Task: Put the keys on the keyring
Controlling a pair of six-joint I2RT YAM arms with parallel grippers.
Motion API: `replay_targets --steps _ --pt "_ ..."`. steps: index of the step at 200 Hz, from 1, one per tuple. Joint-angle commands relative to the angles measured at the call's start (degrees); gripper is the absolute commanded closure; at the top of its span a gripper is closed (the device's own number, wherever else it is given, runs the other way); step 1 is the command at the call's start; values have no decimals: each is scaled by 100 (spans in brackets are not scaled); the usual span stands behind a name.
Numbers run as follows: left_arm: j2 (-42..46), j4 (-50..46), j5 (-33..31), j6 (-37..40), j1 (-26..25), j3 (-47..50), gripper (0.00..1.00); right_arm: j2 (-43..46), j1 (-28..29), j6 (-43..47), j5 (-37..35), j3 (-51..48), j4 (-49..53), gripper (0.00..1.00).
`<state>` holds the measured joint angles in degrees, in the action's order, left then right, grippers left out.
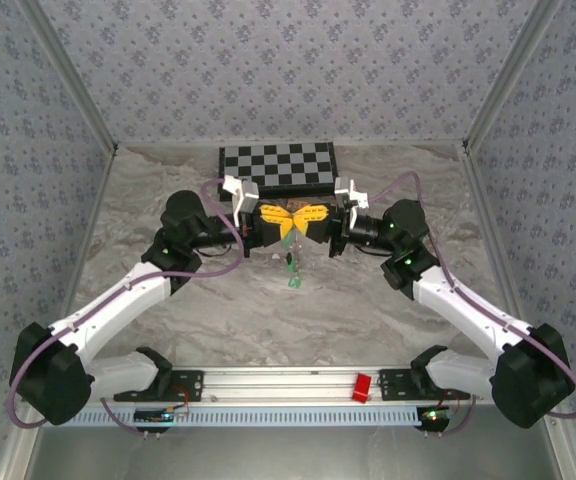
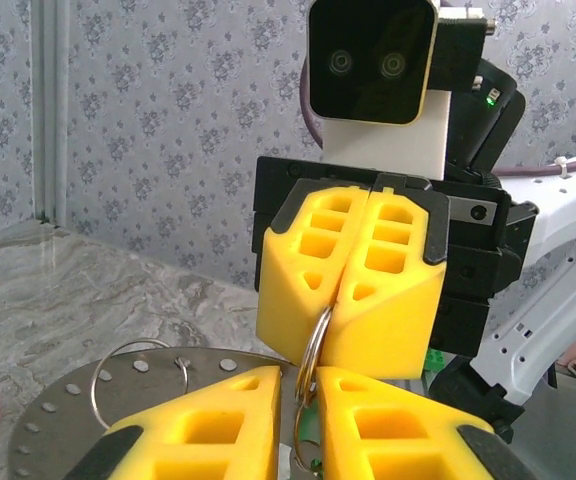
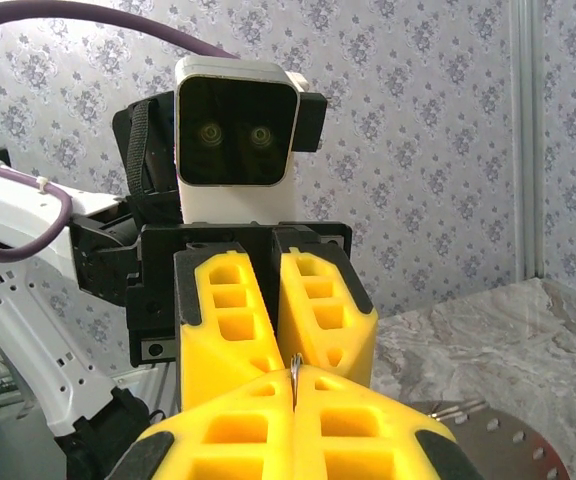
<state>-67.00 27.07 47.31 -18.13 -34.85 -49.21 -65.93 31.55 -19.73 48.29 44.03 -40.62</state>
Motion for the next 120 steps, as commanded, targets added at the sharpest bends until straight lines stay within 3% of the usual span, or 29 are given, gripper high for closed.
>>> replay_targets --steps 1,50,77,120 --pt "-48 390 258 -33 -40 -159 83 -106 44 -268 412 147 -353 100" --pt "-27 455 302 2 -74 -163 84 -248 55 -447 639 211 -408 100" --pt "-28 472 303 7 -70 -149 100 -280 67 -453 716 200 -363 100" --pt "-9 193 300 183 -59 -177 100 -199 -7 -331 538 171 -129 98"
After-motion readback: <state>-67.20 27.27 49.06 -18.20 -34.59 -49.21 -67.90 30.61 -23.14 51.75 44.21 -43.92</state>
